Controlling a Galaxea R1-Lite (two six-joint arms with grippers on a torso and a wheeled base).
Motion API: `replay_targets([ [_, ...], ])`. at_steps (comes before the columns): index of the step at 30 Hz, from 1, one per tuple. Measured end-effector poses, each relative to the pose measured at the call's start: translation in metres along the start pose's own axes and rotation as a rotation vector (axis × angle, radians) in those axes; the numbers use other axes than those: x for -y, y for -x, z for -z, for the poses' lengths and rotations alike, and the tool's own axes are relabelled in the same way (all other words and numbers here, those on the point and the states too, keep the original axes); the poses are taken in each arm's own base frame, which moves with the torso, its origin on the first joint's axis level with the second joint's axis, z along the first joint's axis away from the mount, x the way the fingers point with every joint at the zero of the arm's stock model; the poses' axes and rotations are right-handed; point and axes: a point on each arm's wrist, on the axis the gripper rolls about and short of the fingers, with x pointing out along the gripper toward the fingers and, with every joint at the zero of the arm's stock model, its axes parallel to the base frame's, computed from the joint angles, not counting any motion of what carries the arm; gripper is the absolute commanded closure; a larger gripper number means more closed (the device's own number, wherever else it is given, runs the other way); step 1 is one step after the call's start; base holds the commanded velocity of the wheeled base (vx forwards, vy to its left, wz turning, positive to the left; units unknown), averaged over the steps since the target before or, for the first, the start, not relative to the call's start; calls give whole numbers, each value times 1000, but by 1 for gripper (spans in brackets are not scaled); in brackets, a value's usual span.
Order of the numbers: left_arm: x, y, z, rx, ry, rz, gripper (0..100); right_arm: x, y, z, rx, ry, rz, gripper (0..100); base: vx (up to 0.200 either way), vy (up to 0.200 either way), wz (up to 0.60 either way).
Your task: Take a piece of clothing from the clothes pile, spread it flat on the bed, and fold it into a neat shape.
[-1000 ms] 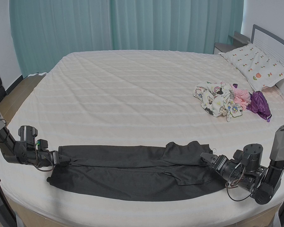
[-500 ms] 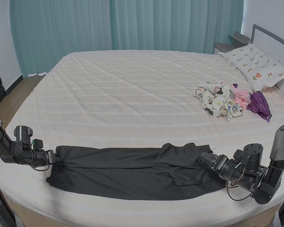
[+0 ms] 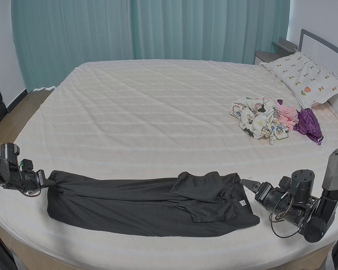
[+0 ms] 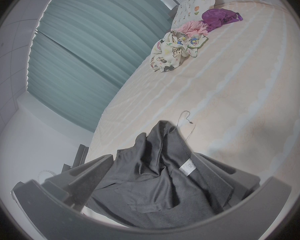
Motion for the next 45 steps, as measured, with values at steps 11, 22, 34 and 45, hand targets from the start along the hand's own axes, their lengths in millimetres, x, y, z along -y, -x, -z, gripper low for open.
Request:
replay_targets([
  [11,-10,46,-19,42,92,-20,100,1,1,-5,23,-7,-4,0,0,0,0],
  [22,58,47,-4,-73,66,22,100,1,1,-5,26,-8,-4,0,0,0,0],
  [34,163,41,26,-130,31,40,100,1,1,-6,28,-9,-5,0,0,0,0],
  [45,233,43,46,-167,55,152,100,1,1,-6,28,-9,-5,0,0,-164,0],
])
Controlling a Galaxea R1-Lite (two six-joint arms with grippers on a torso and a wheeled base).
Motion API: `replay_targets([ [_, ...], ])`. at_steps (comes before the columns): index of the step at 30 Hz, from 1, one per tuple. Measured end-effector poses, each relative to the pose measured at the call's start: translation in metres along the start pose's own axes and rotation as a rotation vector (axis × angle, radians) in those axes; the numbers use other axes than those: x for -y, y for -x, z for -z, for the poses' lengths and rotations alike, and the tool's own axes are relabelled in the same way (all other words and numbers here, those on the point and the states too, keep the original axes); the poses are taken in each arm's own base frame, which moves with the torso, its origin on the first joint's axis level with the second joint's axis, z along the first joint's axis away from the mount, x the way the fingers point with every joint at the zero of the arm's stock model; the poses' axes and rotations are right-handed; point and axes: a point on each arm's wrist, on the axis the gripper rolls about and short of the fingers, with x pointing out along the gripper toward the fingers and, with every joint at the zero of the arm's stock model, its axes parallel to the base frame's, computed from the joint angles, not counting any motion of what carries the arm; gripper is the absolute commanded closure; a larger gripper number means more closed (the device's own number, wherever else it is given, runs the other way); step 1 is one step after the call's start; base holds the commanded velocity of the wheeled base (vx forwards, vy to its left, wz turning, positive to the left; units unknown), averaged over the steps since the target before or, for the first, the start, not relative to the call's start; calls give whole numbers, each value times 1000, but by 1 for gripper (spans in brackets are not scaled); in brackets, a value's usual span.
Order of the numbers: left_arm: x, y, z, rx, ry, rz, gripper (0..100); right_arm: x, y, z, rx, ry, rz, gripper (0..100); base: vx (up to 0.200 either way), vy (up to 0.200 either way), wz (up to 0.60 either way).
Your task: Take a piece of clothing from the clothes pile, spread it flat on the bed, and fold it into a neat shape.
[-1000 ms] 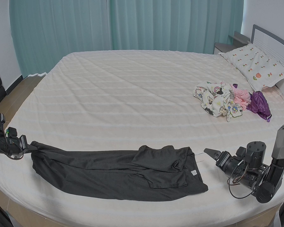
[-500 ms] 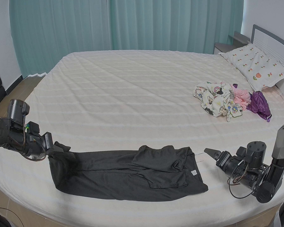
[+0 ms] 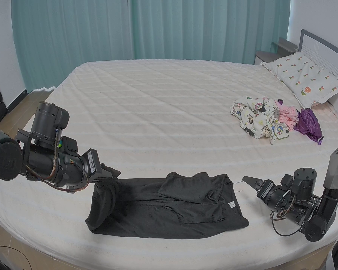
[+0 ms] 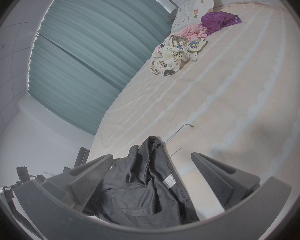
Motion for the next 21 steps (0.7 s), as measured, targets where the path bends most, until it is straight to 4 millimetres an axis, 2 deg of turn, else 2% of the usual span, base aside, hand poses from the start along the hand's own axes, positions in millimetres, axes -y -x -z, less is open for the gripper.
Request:
replay_targets([
  [12,24,-10,5,-17,17,35,100,0,0,0,3,0,-2,0,0,-200,0],
  [21,40,-28,6,-47,1,48,100,-1,-1,-1,3,0,-3,0,0,-200,0],
])
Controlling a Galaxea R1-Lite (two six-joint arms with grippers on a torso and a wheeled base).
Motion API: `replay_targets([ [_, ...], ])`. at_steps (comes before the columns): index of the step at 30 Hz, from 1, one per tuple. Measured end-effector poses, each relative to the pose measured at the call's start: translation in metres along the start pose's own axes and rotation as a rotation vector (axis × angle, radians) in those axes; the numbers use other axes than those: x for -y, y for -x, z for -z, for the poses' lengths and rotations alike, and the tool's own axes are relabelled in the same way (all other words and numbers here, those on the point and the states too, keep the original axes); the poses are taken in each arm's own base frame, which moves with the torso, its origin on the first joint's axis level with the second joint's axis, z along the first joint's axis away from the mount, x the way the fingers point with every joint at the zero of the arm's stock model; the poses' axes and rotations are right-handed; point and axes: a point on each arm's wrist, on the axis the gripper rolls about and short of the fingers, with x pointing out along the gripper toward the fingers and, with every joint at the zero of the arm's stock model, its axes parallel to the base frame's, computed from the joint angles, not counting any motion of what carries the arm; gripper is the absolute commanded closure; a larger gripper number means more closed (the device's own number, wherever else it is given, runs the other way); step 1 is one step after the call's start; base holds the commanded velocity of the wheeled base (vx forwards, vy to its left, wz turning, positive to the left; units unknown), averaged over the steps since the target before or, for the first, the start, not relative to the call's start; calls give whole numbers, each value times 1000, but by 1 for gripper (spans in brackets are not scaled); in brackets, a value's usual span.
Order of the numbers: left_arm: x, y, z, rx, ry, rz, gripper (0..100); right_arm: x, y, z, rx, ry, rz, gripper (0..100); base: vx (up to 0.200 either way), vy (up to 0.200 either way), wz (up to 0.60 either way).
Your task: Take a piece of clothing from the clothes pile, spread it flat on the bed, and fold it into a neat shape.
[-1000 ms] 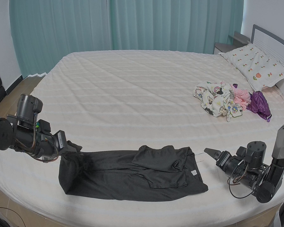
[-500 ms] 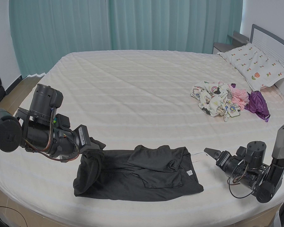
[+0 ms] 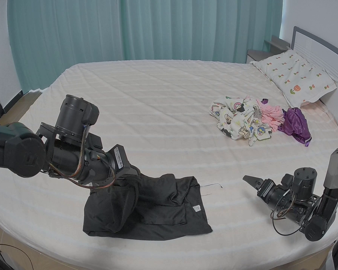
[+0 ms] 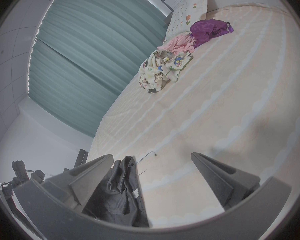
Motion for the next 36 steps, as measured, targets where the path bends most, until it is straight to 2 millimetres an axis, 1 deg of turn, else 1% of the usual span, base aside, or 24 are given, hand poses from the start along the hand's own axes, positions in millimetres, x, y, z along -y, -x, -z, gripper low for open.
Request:
replay_targets([
  [3,5,-9,1,-17,8,1,100,0,0,0,0,0,0,0,0,-200,0],
  [10,14,-31,-3,-23,5,-4,100,0,-1,0,-1,0,1,0,0,0,0],
  [16,22,-46,-7,19,29,55,100,1,-1,1,-4,1,2,0,0,0,0],
  [21,23,-61,-4,7,41,57,100,1,-2,2,-6,1,4,0,0,0,0],
  [22,23,-64,-3,1,43,52,0,1,-2,2,-6,1,4,0,0,0,0],
  [25,22,-74,-3,-8,62,41,0,1,-2,2,-8,1,6,0,0,0,0],
  [29,23,-81,-3,-23,94,40,0,2,-3,3,-11,2,9,0,0,0,0],
  [33,24,-82,0,-32,91,42,0,3,-3,3,-13,2,12,0,0,0,0],
  [36,27,-76,1,-27,88,55,0,3,-3,3,-14,3,14,0,0,0,0],
])
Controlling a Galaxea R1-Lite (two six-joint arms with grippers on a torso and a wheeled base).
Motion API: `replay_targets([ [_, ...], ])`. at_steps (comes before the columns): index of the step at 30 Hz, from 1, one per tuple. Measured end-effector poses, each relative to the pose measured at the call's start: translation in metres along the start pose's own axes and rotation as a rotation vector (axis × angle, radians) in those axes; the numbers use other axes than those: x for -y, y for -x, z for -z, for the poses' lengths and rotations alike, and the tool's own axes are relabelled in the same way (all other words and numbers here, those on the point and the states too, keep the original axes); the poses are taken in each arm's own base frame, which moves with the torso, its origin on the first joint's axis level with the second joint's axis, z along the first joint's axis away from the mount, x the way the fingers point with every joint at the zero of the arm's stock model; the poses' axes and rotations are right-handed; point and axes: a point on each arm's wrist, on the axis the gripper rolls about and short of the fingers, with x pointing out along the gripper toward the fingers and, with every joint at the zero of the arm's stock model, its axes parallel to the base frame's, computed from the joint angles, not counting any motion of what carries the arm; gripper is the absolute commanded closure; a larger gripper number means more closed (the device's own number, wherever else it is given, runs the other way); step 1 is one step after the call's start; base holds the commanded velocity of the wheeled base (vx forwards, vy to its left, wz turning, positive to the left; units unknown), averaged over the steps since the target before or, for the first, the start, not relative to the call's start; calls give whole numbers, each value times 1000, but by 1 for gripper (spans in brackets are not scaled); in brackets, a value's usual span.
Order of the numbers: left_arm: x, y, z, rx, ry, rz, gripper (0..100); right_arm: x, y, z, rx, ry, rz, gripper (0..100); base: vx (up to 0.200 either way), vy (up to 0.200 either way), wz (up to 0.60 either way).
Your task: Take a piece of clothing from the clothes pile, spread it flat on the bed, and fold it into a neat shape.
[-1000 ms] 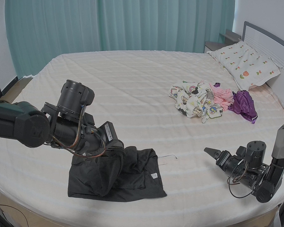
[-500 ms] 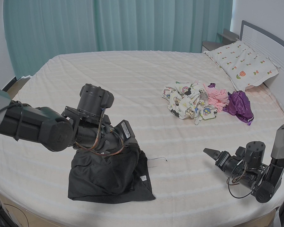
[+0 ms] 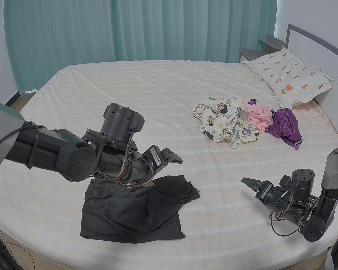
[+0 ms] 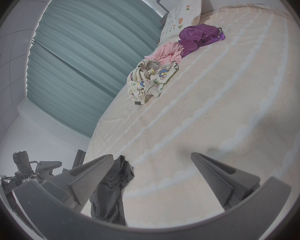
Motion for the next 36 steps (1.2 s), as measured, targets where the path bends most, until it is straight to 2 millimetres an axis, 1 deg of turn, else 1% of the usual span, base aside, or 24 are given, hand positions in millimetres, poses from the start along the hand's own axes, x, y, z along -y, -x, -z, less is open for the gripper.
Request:
replay_targets([
  [3,2,10,0,11,5,13,0,0,0,0,-2,0,2,0,0,0,0],
  [6,-4,22,0,14,24,12,0,0,0,1,-3,0,2,0,0,0,0],
  [12,-39,51,3,9,98,-32,0,0,1,2,-8,2,1,0,-200,0,0],
  [13,-48,58,4,10,115,-47,0,0,1,2,-9,2,2,0,0,0,0],
  [17,-71,75,7,28,166,-85,0,0,1,3,-11,3,1,0,0,0,0],
  [22,-94,92,13,51,221,-124,0,0,1,4,-16,5,1,0,0,0,0],
  [24,-99,96,14,59,235,-129,0,0,0,4,-17,5,1,0,0,0,0],
  [28,-103,104,19,57,263,-118,0,-1,-1,6,-25,13,-2,0,0,200,0],
  [31,-106,111,21,45,274,-75,0,-3,-2,8,-34,30,-10,0,0,200,0],
  [36,-117,121,18,65,303,-23,0,-11,-5,15,-57,77,-42,0,0,200,0],
])
